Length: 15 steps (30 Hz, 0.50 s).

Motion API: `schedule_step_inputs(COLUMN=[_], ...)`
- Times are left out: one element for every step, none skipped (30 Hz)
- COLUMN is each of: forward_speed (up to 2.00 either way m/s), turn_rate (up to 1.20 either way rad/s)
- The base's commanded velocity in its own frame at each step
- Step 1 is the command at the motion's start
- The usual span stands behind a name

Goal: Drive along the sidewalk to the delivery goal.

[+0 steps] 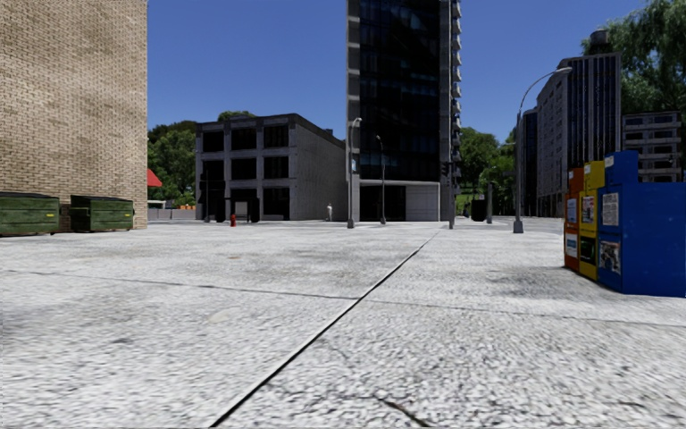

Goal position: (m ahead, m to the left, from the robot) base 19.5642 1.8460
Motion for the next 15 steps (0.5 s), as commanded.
schedule_step_inputs(forward_speed=[2.00, 2.00, 2.00, 2.00, 2.00, 2.00, 2.00, 2.00, 2.00, 2.00, 2.00, 2.00, 2.00, 2.00, 2.00], turn_rate=[0.00, 0.00, 0.00, 0.00, 0.00, 0.00, 0.00, 0.00, 0.00, 0.00, 0.00, 0.00, 0.00, 0.00, 0.00])
